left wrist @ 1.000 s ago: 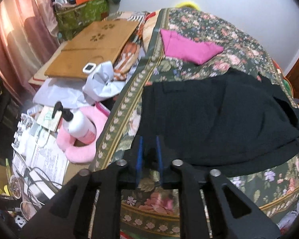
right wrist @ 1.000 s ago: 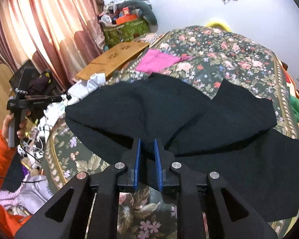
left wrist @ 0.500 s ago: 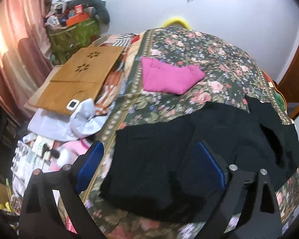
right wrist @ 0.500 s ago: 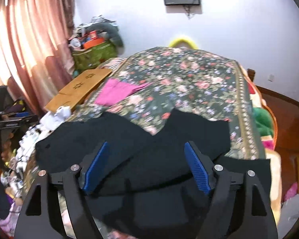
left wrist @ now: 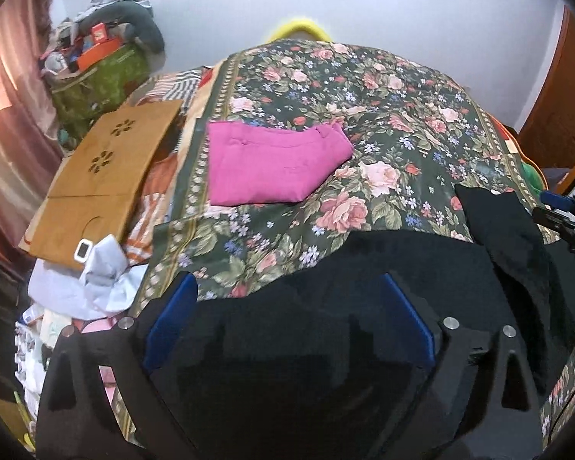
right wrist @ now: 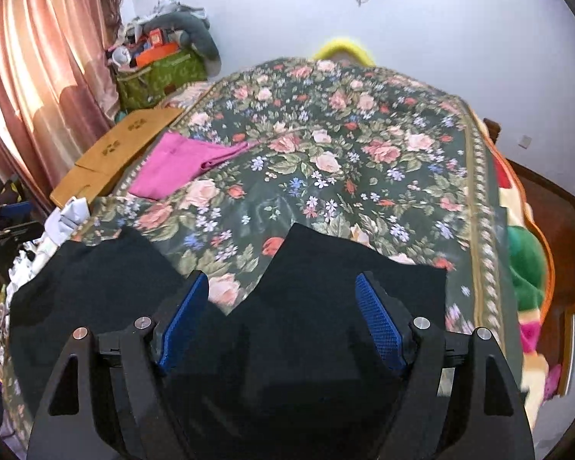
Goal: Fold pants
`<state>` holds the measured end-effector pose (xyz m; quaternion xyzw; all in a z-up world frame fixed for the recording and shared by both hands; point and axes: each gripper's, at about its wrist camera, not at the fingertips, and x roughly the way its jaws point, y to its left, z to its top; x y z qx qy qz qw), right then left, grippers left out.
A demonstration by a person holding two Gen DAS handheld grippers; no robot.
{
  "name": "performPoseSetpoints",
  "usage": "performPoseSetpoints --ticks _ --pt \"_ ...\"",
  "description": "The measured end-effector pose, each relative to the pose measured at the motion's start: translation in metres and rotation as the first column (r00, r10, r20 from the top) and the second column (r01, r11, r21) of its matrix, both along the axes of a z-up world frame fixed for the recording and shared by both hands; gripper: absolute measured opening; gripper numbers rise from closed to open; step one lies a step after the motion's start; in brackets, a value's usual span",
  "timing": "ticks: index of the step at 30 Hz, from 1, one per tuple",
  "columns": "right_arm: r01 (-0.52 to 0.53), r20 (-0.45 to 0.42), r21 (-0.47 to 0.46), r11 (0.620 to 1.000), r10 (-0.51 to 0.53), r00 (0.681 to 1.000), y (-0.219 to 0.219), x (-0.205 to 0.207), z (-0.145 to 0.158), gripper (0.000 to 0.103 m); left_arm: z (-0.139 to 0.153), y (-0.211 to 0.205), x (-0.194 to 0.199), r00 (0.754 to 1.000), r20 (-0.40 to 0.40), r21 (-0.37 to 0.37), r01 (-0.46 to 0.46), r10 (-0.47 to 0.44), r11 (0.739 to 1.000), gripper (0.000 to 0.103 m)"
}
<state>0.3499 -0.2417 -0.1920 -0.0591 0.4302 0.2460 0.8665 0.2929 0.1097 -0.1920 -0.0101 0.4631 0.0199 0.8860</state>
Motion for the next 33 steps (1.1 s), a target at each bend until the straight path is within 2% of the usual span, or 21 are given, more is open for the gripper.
performPoseSetpoints --ticks 5,12,14,17,19,22,26,30,33 --pt "-0.020 -0.062 -0.026 0.999 0.019 0.998 0.014 0.040 -0.023 0.076 -0.018 -0.005 0.032 1.000 -0.029 0.019 0.004 -0.003 1.000 0.097" --pt "-0.056 -0.172 -0.066 0.996 0.044 0.984 0.031 0.085 -0.065 0.074 -0.039 -0.009 0.052 0.998 -0.063 0.018 0.023 -0.022 1.000 0.097" --pt "-0.070 -0.208 -0.089 0.994 0.050 0.977 0.034 0.093 -0.077 0.065 -0.045 -0.010 0.055 0.997 -0.075 0.017 0.031 -0.030 0.999 0.097" --pt "-0.069 -0.207 -0.087 0.994 0.050 0.977 0.035 0.095 -0.085 0.055 -0.052 -0.014 0.058 0.995 -0.092 0.033 0.038 -0.035 0.999 0.097" --pt "-0.069 -0.183 -0.095 0.993 0.051 0.982 0.035 0.092 -0.086 0.035 -0.056 -0.017 0.059 0.994 -0.100 0.042 0.044 -0.040 0.998 0.097" --pt "-0.071 -0.154 -0.098 0.993 0.056 0.987 0.032 0.087 -0.085 0.016 -0.058 -0.022 0.058 0.993 -0.109 0.035 0.053 -0.049 0.998 0.097" --pt "-0.048 -0.180 -0.044 0.998 0.040 0.983 0.023 0.087 -0.075 0.013 -0.056 -0.033 0.053 0.990 -0.123 0.013 0.073 -0.071 0.997 0.097" --pt "-0.010 -0.108 0.018 1.000 0.012 0.994 0.000 0.067 -0.037 0.013 -0.054 -0.050 0.045 0.985 -0.140 -0.002 0.100 -0.099 0.995 0.097" --pt "0.011 -0.035 0.056 0.998 -0.009 0.999 -0.024 0.048 -0.004 0.013 -0.051 -0.069 0.038 0.980 -0.149 0.014 0.135 -0.132 0.991 0.097"
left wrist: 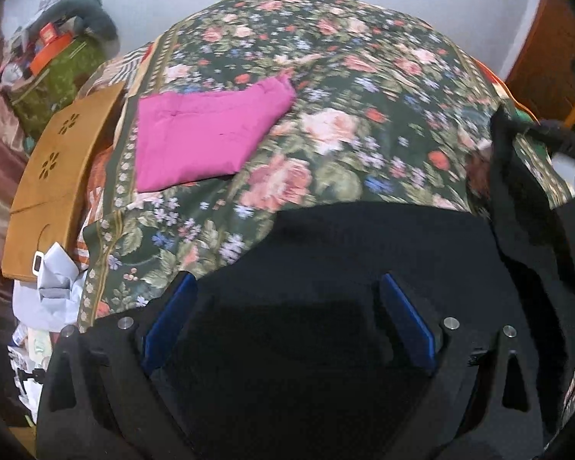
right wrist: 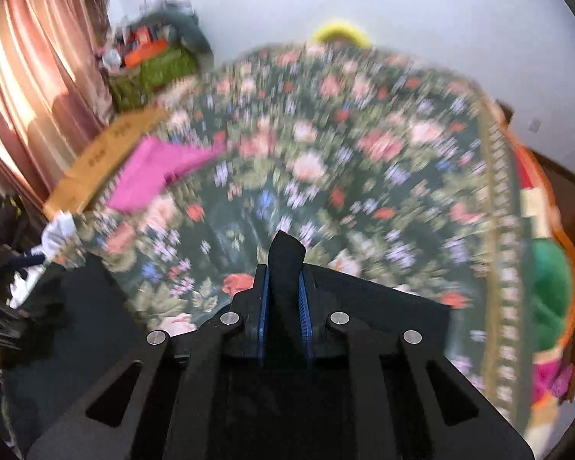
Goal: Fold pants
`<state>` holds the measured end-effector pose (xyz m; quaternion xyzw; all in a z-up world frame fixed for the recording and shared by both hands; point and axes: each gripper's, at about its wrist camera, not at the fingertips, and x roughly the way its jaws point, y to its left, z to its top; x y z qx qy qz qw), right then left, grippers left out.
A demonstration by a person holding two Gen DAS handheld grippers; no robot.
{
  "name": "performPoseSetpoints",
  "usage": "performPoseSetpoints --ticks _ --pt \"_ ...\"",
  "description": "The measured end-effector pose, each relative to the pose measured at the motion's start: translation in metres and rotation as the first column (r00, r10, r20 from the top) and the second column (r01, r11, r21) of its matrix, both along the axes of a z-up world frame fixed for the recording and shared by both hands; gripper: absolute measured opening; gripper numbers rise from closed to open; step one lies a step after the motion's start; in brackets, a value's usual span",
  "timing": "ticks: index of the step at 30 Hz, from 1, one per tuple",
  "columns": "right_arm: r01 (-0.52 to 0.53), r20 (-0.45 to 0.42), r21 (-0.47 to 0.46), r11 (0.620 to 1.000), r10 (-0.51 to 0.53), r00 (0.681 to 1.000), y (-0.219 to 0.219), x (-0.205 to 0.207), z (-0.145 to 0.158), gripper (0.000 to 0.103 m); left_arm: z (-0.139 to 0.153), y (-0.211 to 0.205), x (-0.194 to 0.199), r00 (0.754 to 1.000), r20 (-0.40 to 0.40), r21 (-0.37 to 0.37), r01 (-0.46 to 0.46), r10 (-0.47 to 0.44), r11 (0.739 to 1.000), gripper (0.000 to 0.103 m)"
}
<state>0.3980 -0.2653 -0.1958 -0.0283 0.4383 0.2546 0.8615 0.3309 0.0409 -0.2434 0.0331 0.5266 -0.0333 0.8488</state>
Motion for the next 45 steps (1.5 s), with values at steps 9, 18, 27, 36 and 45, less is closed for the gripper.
performPoseSetpoints --ticks 9,18,27,36,45 --pt "0.086 0.167 0.094 0.992 -0.101 0.981 -0.082 -0.065 0.097 0.013 0.012 -0.074 -0.024 0.988 -0.032 -0.040 0.147 -0.148 0.988 0.097" --pt "0.135 0.215 0.082 0.987 -0.150 0.965 -0.140 -0.127 0.110 0.013 0.004 -0.154 -0.062 0.953 -0.069 -0.005 0.294 -0.294 0.956 0.097" --pt "0.244 0.078 0.066 0.968 -0.249 0.965 -0.182 -0.177 0.050 0.013 0.003 -0.174 -0.078 0.949 -0.075 -0.009 0.307 -0.307 0.952 0.097" --pt "0.340 -0.060 0.025 0.940 -0.339 0.939 -0.201 -0.210 -0.010 0.014 0.004 -0.173 -0.083 0.955 -0.063 -0.016 0.288 -0.288 0.958 0.097" --pt "0.348 0.075 -0.151 0.925 -0.341 0.937 -0.178 -0.224 0.014 0.050 0.025 -0.151 -0.088 0.972 0.020 -0.011 0.235 -0.235 0.972 0.097"
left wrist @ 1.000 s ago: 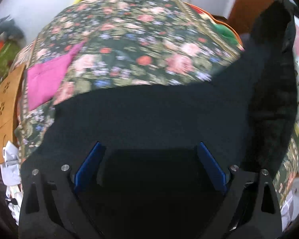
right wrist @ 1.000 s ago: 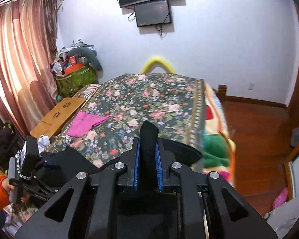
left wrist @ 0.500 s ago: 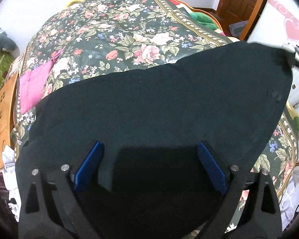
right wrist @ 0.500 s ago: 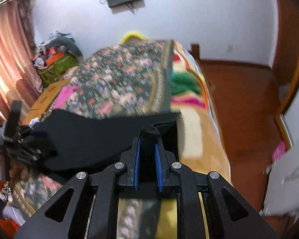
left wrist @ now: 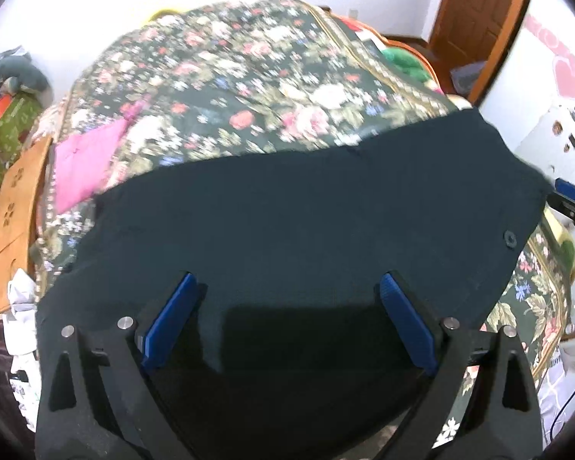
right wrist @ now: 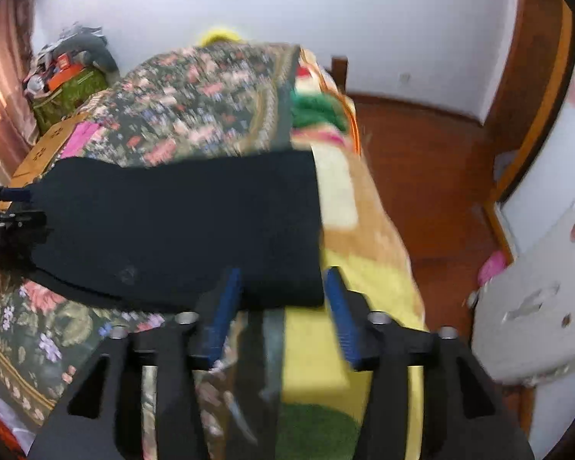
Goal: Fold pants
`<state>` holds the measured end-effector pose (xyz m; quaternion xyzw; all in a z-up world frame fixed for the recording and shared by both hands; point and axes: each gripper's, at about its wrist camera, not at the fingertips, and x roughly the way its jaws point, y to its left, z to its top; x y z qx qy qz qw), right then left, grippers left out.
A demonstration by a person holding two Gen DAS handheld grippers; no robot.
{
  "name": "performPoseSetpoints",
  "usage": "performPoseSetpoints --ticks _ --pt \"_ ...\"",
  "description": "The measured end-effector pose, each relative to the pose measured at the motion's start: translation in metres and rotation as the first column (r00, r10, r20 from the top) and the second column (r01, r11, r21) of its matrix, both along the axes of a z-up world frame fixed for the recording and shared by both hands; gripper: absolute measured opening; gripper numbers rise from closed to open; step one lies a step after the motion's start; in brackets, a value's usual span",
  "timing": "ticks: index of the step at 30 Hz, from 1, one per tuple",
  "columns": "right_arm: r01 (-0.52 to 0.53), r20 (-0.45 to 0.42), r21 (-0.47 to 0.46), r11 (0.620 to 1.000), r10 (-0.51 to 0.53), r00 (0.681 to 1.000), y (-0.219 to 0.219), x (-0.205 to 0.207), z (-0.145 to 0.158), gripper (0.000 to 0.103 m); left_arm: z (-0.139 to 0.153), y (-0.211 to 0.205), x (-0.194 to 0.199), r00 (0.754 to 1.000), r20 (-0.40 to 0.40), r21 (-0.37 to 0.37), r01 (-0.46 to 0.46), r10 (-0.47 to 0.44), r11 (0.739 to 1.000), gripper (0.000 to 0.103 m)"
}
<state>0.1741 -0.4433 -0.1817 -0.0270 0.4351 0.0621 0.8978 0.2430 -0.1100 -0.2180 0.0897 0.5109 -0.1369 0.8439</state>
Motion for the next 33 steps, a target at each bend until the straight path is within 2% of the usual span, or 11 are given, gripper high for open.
performPoseSetpoints --ticks 4,9,14,19,22,25,29,33 --pt "-0.078 0.093 -0.027 0.997 0.080 0.992 0.029 0.004 0.029 0.056 0.024 0.028 -0.003 0.996 0.071 -0.025 -0.050 0.052 0.998 0.097" --pt "-0.172 0.164 0.013 0.985 0.168 0.972 0.070 0.015 0.053 0.059 0.057 0.077 -0.006 0.979 0.147 -0.074 -0.134 0.144 0.988 0.097" --pt "-0.275 0.210 0.040 0.961 0.261 0.942 0.122 0.036 0.063 0.060 0.086 0.140 -0.011 0.942 0.220 -0.106 -0.235 0.253 0.966 0.097" --pt "-0.385 0.214 0.070 0.920 0.363 0.907 0.180 0.058 0.063 0.060 0.094 0.204 -0.013 0.902 0.248 -0.120 -0.334 0.354 0.935 0.099" --pt "-0.442 0.196 0.086 0.893 0.420 0.886 0.212 0.069 0.057 0.060 0.090 0.237 -0.010 0.889 0.240 -0.119 -0.373 0.391 0.920 0.100" --pt "-0.487 0.162 0.098 0.868 0.469 0.868 0.244 0.082 0.047 0.060 0.074 0.272 -0.003 0.885 0.197 -0.121 -0.405 0.422 0.906 0.101" --pt "-0.526 0.102 0.127 0.841 0.517 0.850 0.281 0.103 0.031 0.060 0.038 0.313 0.013 0.881 0.095 -0.115 -0.452 0.463 0.884 0.101" --pt "-0.547 0.030 0.158 0.822 0.550 0.835 0.313 0.129 0.012 0.060 -0.004 0.343 0.025 0.864 0.000 -0.094 -0.501 0.503 0.860 0.101"
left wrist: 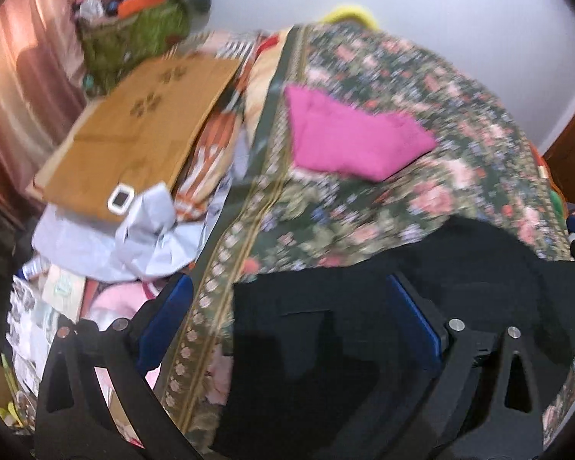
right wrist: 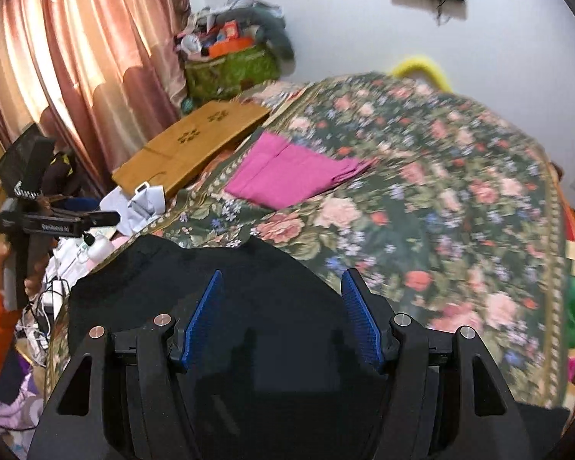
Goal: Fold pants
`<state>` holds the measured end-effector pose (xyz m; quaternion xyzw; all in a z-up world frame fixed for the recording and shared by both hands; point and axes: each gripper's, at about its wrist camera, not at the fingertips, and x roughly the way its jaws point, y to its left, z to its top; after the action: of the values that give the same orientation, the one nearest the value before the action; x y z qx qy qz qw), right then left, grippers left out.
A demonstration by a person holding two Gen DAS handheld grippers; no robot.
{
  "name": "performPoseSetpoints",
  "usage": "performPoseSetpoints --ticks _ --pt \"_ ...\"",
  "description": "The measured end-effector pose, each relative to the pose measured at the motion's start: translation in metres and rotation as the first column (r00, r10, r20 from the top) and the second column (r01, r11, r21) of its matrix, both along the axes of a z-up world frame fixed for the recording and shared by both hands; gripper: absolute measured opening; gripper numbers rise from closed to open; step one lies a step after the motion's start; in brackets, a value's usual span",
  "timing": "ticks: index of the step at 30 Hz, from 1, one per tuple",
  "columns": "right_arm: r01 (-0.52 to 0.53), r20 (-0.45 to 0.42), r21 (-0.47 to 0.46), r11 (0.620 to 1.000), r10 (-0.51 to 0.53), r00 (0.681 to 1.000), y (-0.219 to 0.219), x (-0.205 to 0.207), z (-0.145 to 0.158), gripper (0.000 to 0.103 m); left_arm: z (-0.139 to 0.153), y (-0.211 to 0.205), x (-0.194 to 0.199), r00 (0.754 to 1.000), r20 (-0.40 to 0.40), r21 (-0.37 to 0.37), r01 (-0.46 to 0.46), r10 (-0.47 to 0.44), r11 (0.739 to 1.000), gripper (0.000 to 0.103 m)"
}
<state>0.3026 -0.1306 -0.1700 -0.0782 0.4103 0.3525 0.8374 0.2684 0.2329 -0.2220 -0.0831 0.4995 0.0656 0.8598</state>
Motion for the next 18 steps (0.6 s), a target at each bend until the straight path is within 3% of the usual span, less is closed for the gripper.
performPoseSetpoints --ticks 6,11,13,15,17,18 --pt "-0.049 -0.133 -0.023 0.999 0.046 0.990 0.037 0.041 -0.037 0.060 -0.056 0.028 0.015 0.992 -0.122 -0.068 -0.029 0.020 0.997 0.101" --pt "-0.073 -0.203 -0.041 0.996 0.063 0.977 0.063 0.066 -0.062 0.060 -0.083 0.028 0.022 0.986 -0.165 -0.138 -0.007 -0.016 0.990 0.101" --pt "-0.080 -0.236 -0.042 0.996 0.068 0.969 0.071 0.071 -0.071 0.053 -0.088 0.027 0.022 0.986 -0.165 -0.165 -0.005 -0.022 0.986 0.100" --pt "-0.104 -0.284 -0.053 0.993 0.085 0.955 0.080 0.074 -0.082 0.040 -0.091 0.029 0.021 0.987 -0.160 -0.206 0.001 -0.035 0.979 0.092" --pt "-0.116 -0.291 -0.069 0.991 0.092 0.952 0.083 0.071 -0.086 0.034 -0.092 0.031 0.020 0.987 -0.152 -0.260 0.005 -0.046 0.966 0.082" --pt "-0.118 -0.286 -0.070 0.991 0.094 0.954 0.084 0.071 -0.087 0.029 -0.092 0.031 0.020 0.987 -0.150 -0.286 0.008 -0.053 0.958 0.072"
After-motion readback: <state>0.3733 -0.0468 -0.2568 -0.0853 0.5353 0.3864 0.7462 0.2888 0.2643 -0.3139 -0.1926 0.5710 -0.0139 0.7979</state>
